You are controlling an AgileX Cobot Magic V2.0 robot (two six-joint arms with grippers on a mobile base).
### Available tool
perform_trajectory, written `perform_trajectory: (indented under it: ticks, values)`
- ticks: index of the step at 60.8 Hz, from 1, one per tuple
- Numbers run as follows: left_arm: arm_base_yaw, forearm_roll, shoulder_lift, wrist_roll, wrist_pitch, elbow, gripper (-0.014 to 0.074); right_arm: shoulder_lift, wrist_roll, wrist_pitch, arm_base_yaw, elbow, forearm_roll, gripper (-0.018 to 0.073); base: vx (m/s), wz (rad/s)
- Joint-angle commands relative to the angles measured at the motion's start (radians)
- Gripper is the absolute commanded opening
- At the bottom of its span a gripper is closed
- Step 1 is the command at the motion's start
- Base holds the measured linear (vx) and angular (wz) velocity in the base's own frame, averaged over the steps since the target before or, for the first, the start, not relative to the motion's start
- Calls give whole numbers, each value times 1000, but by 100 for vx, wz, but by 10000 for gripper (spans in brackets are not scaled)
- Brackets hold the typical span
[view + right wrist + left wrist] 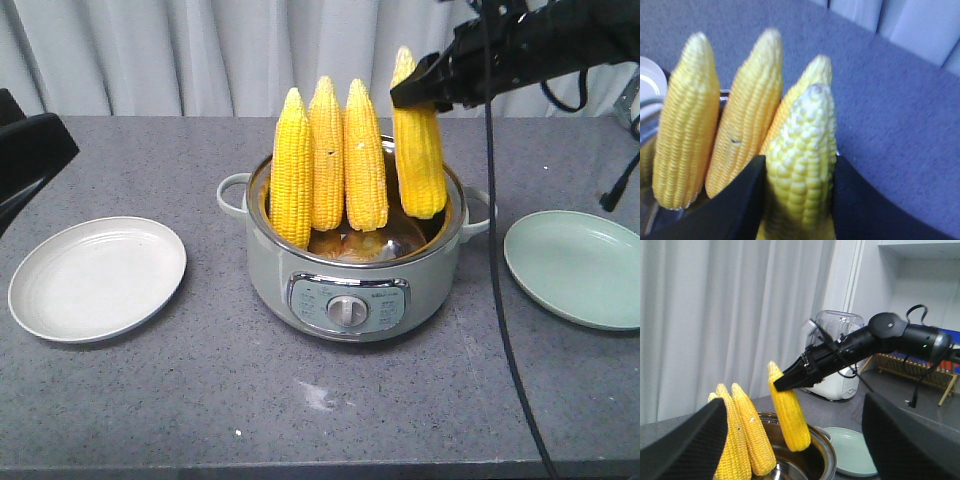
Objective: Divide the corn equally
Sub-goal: 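Lift the grasped corn ear up out of the pot with the right gripper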
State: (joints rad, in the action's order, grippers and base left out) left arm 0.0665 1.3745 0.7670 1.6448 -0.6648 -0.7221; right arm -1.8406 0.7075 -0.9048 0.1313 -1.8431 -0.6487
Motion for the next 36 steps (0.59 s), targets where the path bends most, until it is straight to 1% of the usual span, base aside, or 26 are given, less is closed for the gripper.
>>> perform_trajectory:
  ticks: [1,11,15,19,24,28,32,36]
  values:
    - [7,-48,-1,13,-11,-34,544,149,5,90,-3,-32,-36,-8,0,0]
    - [7,-48,-1,12,-11,-34,544,295,7,146,-3,-32,-26,-8,0,0]
    - [7,-48,-1,12,-11,-34,544,351,2,149,-6,-32,-26,-8,0,0]
    - [7,-48,-1,12,-11,-34,544,400,-20,132,-7,-32,-6,-8,0,0]
    - [7,-48,-1,12,-10,-34,544,451,-92,103,-26,-32,53,-7,0,0]
    - [7,-48,-1,12,-10,-34,544,490,-155,91,-60,-32,133,-6,0,0]
    - [7,-48,-1,12,-10,-34,544,528,-233,83,-118,-32,245,-6,0,0]
    - [7,-48,-1,12,-10,-34,544,549,-292,69,-188,-32,312,-6,0,0]
